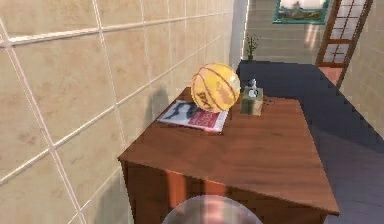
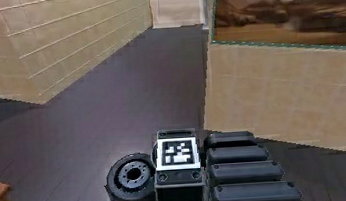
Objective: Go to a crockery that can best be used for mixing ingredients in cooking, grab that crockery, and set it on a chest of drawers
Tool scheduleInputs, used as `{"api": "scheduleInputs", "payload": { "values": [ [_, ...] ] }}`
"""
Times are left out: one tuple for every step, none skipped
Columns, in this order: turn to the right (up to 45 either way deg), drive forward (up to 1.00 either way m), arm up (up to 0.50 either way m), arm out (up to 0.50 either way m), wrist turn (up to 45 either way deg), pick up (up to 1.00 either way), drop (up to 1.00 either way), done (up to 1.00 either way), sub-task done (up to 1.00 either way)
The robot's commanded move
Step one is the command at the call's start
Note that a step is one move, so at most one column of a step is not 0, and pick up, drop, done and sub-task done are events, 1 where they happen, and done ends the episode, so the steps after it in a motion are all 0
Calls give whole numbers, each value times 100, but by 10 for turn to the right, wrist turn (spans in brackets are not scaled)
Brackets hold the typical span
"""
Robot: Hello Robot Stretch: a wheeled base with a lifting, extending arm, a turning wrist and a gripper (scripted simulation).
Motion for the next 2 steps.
{"api": "scheduleInputs", "payload": {
  "values": [
    [0, 10, 0, 0, 0, 0, 0, 0, 0],
    [450, 0, 0, 0, 0, 0, 0, 0, 0]
  ]
}}
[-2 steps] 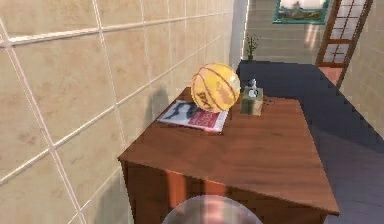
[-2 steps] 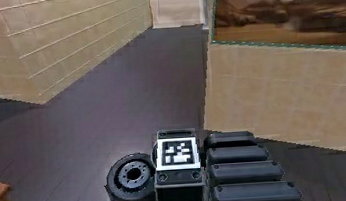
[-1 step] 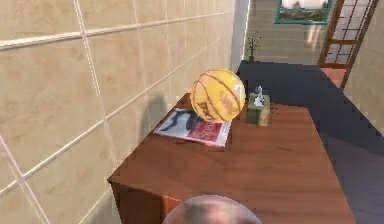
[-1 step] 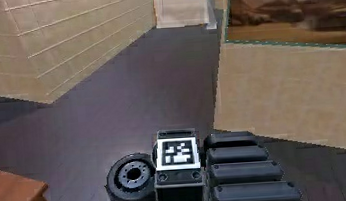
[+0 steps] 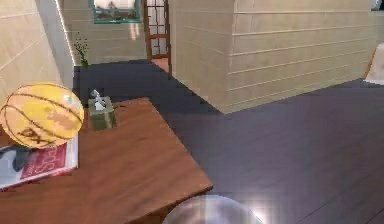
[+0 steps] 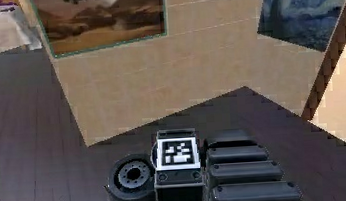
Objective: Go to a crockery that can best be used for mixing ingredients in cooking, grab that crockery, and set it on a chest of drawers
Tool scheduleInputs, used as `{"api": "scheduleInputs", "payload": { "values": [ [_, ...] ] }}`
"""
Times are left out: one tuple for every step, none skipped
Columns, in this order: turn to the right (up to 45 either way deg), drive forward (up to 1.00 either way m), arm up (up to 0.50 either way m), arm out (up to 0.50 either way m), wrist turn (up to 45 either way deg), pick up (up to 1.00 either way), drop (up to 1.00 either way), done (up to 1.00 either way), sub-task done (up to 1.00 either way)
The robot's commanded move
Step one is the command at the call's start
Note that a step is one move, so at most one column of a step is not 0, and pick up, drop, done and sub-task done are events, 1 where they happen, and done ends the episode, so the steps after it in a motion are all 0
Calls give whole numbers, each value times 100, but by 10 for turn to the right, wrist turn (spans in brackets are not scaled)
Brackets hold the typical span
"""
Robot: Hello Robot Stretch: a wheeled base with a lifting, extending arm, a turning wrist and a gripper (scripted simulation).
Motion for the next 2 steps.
{"api": "scheduleInputs", "payload": {
  "values": [
    [450, 0, 0, 0, 0, 0, 0, 0, 0],
    [390, 0, 0, 0, 0, 0, 0, 0, 0]
  ]
}}
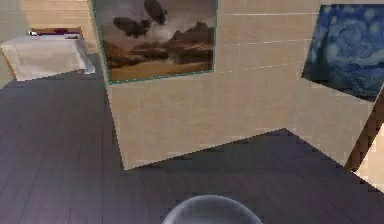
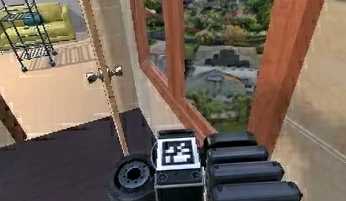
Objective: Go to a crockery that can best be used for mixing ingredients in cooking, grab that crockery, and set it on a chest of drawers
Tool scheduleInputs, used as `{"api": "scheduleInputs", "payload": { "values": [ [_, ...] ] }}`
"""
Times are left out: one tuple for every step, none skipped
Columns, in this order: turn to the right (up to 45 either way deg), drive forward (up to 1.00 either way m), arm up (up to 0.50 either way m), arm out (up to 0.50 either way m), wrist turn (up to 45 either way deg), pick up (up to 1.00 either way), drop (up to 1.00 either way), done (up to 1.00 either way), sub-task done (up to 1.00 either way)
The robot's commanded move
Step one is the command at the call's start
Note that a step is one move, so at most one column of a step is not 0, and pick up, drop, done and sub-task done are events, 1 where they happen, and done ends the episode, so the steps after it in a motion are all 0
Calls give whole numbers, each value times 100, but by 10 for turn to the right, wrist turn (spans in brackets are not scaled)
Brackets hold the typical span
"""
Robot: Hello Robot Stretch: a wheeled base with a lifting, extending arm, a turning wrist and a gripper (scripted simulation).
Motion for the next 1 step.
{"api": "scheduleInputs", "payload": {
  "values": [
    [-450, 0, 0, 0, 0, 0, 0, 0, 0]
  ]
}}
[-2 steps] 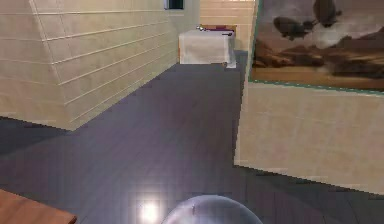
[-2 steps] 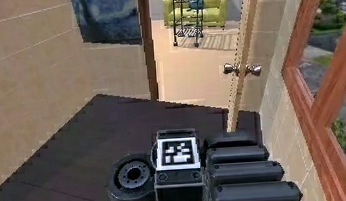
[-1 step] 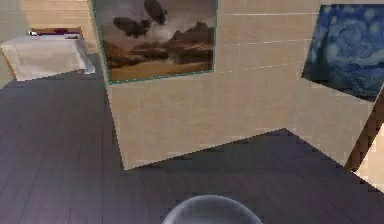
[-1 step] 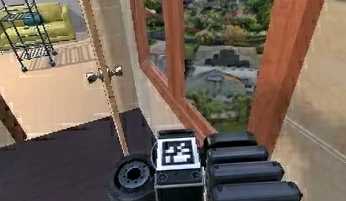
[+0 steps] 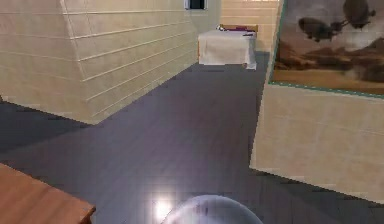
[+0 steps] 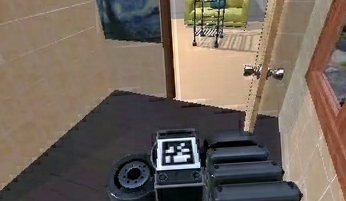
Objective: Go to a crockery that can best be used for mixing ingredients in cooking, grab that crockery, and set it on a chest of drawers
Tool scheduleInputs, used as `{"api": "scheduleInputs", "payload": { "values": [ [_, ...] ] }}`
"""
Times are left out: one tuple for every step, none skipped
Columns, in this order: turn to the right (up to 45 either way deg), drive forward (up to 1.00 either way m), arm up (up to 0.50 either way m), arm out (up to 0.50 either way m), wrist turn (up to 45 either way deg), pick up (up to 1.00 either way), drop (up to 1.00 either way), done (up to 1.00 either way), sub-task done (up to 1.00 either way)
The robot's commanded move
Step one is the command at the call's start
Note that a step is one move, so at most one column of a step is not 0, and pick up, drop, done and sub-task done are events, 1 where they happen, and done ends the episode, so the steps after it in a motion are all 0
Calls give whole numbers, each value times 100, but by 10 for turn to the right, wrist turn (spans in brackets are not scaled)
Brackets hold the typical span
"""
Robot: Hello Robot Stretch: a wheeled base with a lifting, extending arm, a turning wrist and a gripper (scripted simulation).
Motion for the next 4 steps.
{"api": "scheduleInputs", "payload": {
  "values": [
    [-450, 0, 0, 0, 0, 0, 0, 0, 0],
    [-450, 0, 0, 0, 0, 0, 0, 0, 0],
    [-60, 0, 0, 0, 0, 0, 0, 0, 0],
    [450, 0, 0, 0, 0, 0, 0, 0, 0]
  ]
}}
